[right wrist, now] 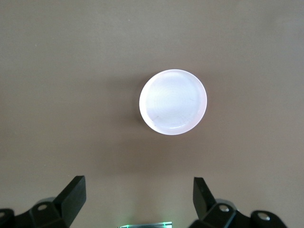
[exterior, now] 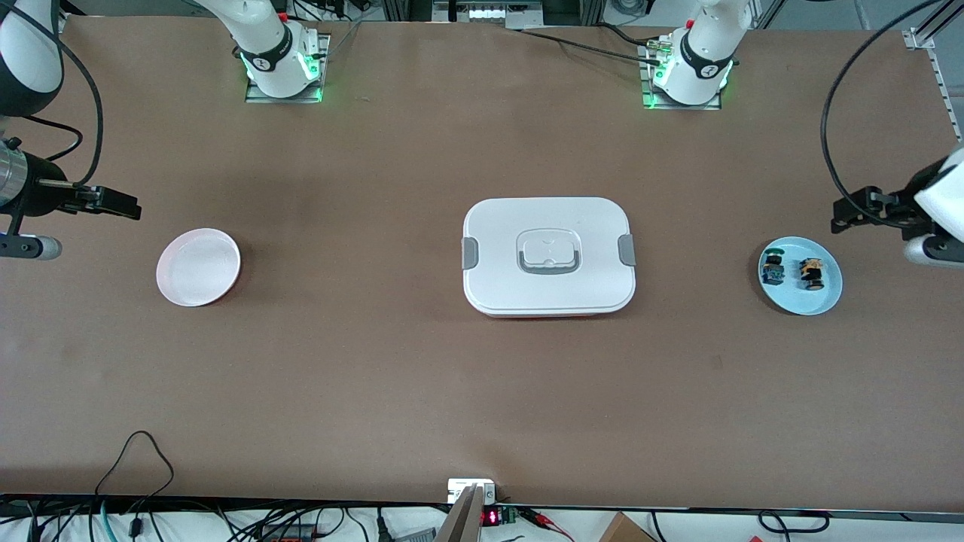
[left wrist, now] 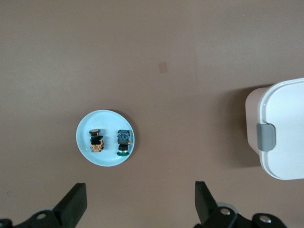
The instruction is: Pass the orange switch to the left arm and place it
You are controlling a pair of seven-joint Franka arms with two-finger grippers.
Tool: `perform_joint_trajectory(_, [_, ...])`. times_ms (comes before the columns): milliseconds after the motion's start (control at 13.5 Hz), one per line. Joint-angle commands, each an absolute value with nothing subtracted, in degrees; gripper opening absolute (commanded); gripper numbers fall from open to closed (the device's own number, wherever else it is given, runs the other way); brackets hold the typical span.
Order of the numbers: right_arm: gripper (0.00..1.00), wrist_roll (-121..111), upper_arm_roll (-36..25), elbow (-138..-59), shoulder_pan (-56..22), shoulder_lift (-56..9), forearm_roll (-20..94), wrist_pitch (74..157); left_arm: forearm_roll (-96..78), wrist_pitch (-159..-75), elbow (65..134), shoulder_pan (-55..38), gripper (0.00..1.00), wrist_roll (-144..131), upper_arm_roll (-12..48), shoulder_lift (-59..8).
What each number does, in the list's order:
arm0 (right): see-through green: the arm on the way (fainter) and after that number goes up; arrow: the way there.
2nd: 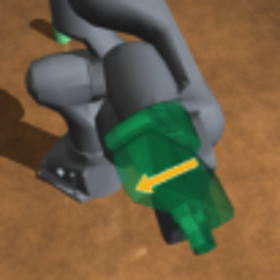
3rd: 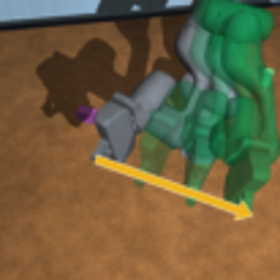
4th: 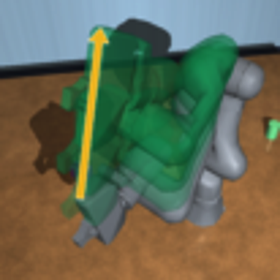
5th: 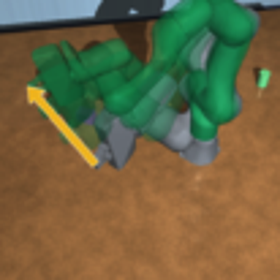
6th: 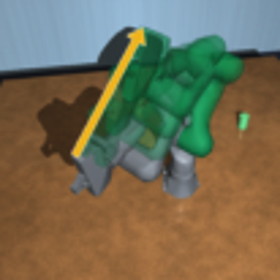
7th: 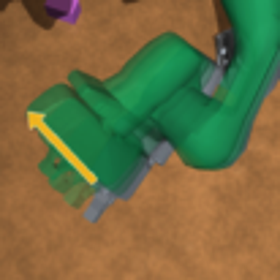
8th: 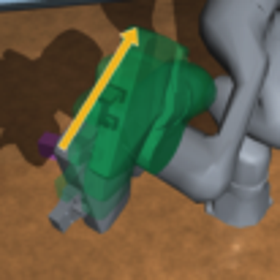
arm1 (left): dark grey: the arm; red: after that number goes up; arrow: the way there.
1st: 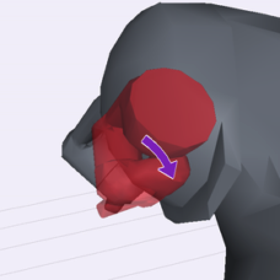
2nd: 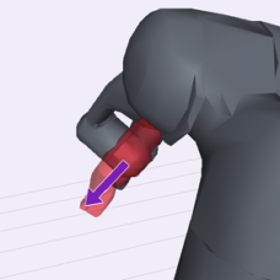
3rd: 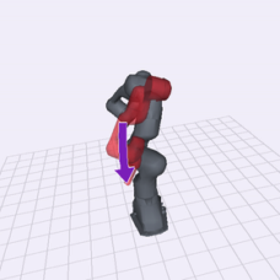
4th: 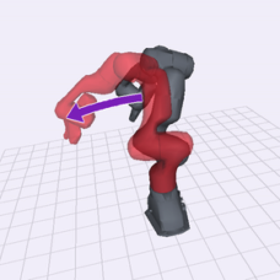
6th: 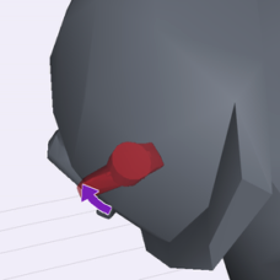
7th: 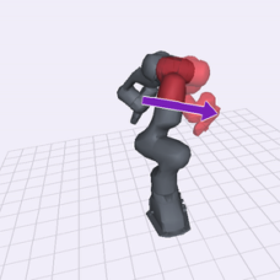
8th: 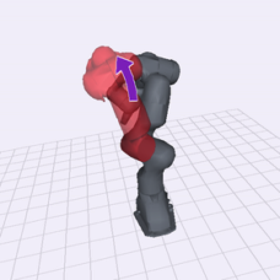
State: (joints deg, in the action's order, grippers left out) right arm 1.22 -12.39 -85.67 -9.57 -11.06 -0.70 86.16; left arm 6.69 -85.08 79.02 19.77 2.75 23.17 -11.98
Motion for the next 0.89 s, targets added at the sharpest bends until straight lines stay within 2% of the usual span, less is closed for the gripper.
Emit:
perform_joint_trajectory(0, [1.0,2.37,-10.37,-89.63,-8.7,-7.93,-1.14,88.49,-0.42,-87.09,88.47,13.72,1.0,3.25,12.15,-5.47])
perform_joint_trajectory(148, [1.0,2.37,-10.37,-97.69,-8.88,-2.32,-1.14,94.01,-0.44,-92.35,94.9,10.92,1.0,3.25,9.68,-1.95])
perform_joint_trajectory(222, [1.0,2.29,-10.37,-101.21,-8.88,0.06,-1.14,96.48,0.26,-92.55,95.44,8.38,1.0,2.9,8.19,-1.32])
perform_joint_trajectory(813, [1.0,-1.58,-10.37,-99.5,-8.79,-0.61,-0.35,96.42,1.58,-90.97,90.8,8.17,1.0,3.07,7.65,-3.95])
